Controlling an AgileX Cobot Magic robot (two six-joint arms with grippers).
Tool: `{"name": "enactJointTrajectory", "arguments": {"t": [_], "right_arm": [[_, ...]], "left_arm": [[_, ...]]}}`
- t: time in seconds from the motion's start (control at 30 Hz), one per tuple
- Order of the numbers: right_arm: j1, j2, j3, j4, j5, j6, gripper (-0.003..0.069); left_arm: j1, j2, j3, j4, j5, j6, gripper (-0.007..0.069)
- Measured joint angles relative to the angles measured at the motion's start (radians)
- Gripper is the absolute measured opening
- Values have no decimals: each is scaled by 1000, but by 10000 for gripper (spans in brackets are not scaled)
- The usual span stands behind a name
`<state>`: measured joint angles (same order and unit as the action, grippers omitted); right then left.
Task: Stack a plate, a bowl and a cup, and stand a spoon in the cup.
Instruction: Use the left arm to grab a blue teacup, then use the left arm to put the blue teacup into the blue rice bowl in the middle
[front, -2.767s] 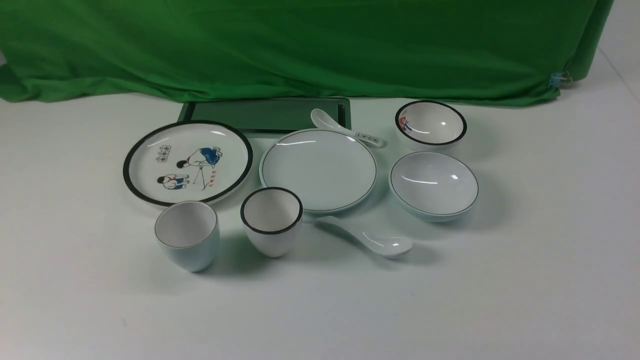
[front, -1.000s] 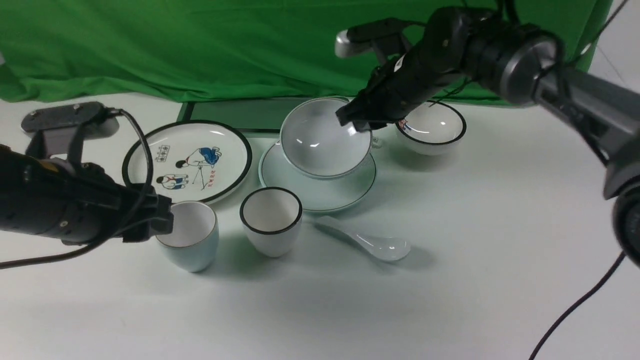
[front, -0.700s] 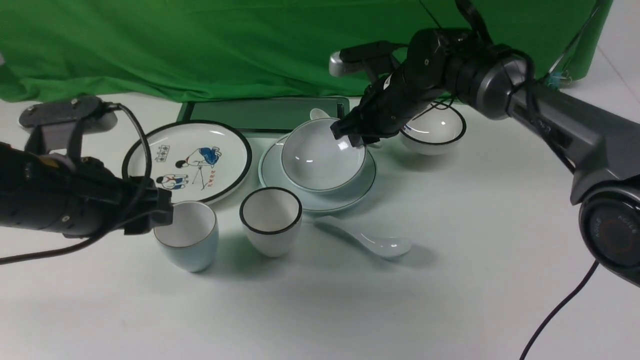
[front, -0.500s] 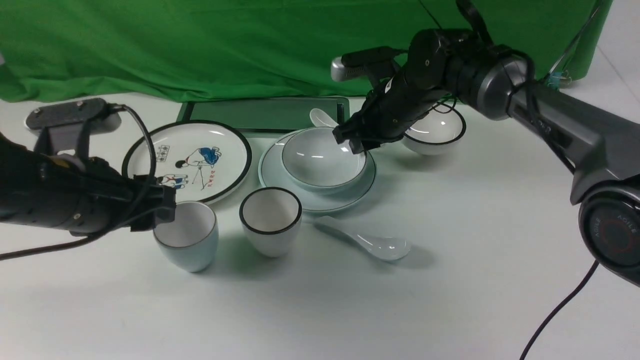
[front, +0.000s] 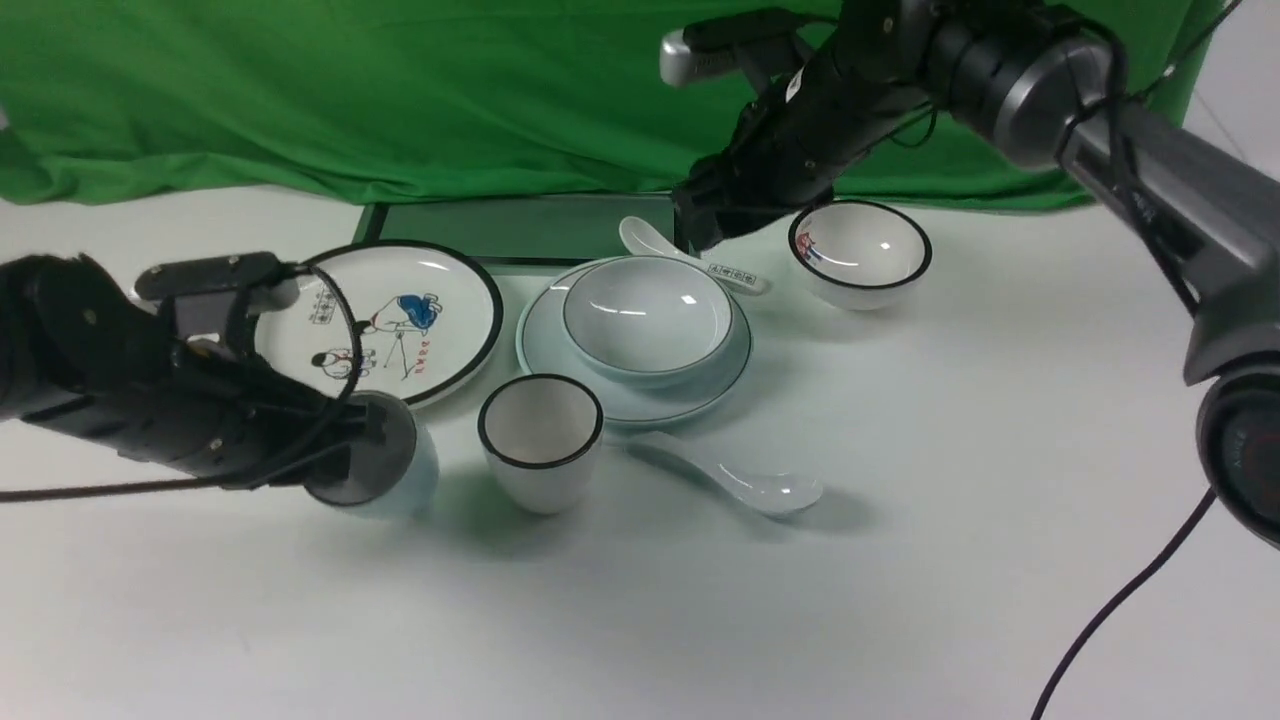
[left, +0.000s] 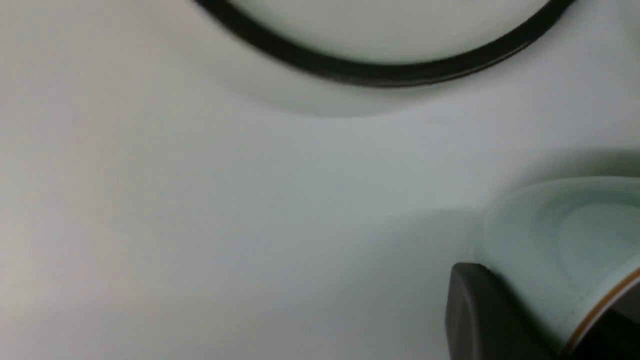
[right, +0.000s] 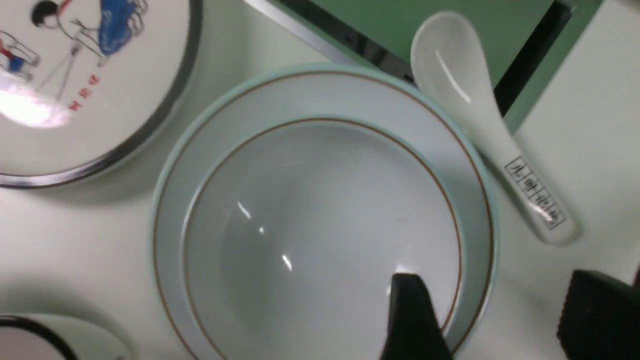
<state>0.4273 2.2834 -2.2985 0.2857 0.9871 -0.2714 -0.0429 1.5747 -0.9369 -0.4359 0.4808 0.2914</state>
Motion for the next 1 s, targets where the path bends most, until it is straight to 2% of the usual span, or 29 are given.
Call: {"name": "enactJointTrajectory", "arguments": {"t": [0.2,0.33,0.4,0.53,0.7,1.0], "right_arm": [[-4,-109,-9,0,85,-75,426],[-25,-127,-9,-4,118,-90,426],[-28,-127,-8,-6,129,-90,426],[-31,-139,-7,-20,177,-87,426],[-31,-156,-7,-29,176,-86,426],[-31,-156,-6,-32,172,-86,426]], "left_arm": [[-70,40,-318,6,111,30,0],[-184,305,-707,59,325,32,0],[-199,356,-781,81,358,31,0],[-247,604,-1058,152,498,4,0],[-265,731,-1199,169,546,-37,0],[-268,775,-1231,239,544,-117,0]]}}
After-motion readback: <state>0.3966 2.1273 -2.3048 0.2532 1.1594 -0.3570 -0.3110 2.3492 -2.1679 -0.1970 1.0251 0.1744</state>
